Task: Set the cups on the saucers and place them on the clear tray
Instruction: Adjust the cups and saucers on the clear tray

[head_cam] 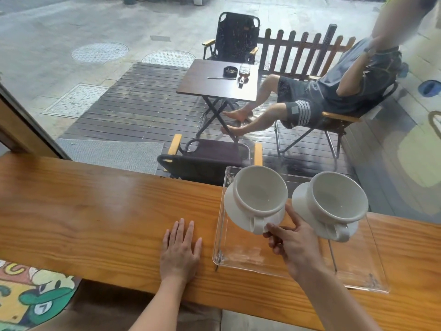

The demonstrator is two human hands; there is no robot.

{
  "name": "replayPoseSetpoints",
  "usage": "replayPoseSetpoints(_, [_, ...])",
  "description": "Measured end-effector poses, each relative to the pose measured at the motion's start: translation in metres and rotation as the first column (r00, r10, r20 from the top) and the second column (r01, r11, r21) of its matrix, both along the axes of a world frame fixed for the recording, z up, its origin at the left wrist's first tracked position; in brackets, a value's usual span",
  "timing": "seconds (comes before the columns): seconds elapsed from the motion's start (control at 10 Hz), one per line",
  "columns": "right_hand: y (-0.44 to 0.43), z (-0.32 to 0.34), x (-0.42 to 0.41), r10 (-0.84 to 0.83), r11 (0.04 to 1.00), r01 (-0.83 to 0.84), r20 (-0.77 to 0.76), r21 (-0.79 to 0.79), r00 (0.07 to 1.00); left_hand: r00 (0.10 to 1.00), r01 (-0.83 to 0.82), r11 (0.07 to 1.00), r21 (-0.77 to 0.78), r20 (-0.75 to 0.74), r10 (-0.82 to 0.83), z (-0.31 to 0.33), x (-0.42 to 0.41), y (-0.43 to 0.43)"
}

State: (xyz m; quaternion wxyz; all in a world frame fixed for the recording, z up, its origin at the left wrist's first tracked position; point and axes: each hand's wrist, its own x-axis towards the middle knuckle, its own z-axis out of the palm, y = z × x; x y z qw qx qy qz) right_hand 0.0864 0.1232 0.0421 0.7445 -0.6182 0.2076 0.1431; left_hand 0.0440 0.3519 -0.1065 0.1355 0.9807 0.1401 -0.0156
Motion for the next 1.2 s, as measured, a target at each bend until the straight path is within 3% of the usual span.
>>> replayPoseSetpoints(0.8, [-0.006, 0.005, -0.005, 0.062, 0.996, -0.063, -0.023, -0.056, 0.998, 1.0, -0.011, 1.0, -0.025, -0.004, 0.011, 0.005, 0.0, -0.001])
replayPoseSetpoints(1.2, [-0.03, 0.029, -0.023, 0.171, 0.952, -0.157, 0.029, -0.264, 0.985, 0.999, -0.024, 0.998, -0.05, -0.028, 0.023, 0.01, -0.001, 0.001])
